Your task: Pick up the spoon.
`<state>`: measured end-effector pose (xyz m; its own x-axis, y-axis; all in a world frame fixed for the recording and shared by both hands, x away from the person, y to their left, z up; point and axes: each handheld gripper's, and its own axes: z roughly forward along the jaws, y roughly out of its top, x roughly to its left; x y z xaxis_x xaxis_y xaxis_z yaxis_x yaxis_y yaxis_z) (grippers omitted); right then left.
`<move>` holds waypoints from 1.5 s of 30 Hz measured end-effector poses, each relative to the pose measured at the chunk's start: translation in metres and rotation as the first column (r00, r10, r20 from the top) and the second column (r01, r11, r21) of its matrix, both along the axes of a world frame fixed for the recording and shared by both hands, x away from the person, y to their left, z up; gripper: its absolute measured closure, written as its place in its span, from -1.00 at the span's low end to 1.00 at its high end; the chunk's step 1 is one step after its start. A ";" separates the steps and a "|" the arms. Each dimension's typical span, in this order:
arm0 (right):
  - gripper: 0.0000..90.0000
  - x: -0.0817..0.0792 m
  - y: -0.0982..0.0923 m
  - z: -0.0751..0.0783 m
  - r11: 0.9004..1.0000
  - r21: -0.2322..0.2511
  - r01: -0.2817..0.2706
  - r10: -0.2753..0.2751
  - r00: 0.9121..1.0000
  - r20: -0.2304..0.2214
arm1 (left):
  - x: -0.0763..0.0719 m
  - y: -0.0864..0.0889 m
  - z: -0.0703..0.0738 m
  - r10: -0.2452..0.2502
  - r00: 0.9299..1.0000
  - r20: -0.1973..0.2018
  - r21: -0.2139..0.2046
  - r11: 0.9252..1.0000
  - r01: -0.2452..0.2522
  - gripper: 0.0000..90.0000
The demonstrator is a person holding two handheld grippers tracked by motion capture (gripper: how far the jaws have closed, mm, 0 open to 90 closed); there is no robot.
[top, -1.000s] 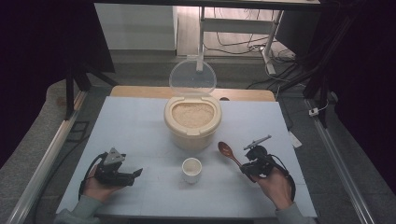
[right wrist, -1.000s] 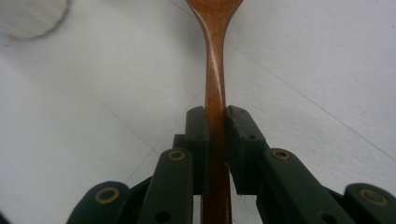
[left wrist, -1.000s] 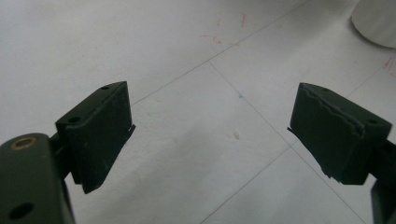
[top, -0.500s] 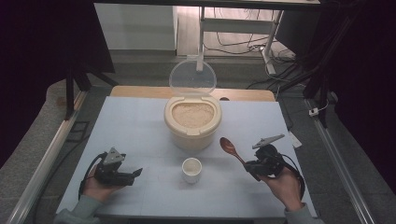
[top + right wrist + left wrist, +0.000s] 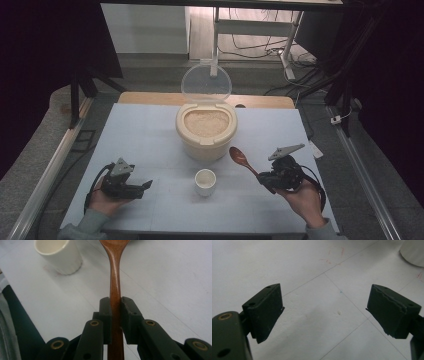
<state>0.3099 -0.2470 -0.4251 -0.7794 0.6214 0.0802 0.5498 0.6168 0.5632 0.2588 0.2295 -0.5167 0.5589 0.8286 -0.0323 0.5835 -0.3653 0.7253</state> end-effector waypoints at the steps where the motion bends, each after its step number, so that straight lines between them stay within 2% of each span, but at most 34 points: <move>1: 0.75 0.000 0.001 0.001 1.000 0.002 -0.005 0.005 1.000 0.002 | 0.000 0.000 0.000 0.000 1.000 0.000 0.000 1.000 0.000 -0.71; 13: 0.75 -0.003 0.013 0.004 0.998 0.017 -0.062 0.062 0.998 0.030 | 0.001 -0.001 0.000 -0.002 1.000 -0.002 0.001 1.000 0.002 -0.71; 14: 0.75 -0.003 0.015 0.005 0.996 0.014 -0.083 0.082 0.996 0.037 | 0.001 -0.001 0.000 -0.002 1.000 -0.002 -0.001 1.000 0.002 -0.71; 28: 0.75 -0.002 0.030 0.004 0.991 -0.001 -0.133 0.133 0.990 0.053 | 0.001 -0.002 -0.001 -0.006 1.000 -0.004 0.001 1.000 0.006 -0.71; 45: 0.75 -0.002 0.056 0.003 0.972 -0.043 -0.231 0.234 0.969 0.084 | 0.001 -0.002 -0.001 -0.006 1.000 -0.006 0.004 1.000 0.006 -0.71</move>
<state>0.3081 -0.1905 -0.4222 -0.9059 0.4234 -0.0127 0.3382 0.7409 0.5802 0.2603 0.2273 -0.5174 0.5633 0.8256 -0.0325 0.5857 -0.3713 0.7205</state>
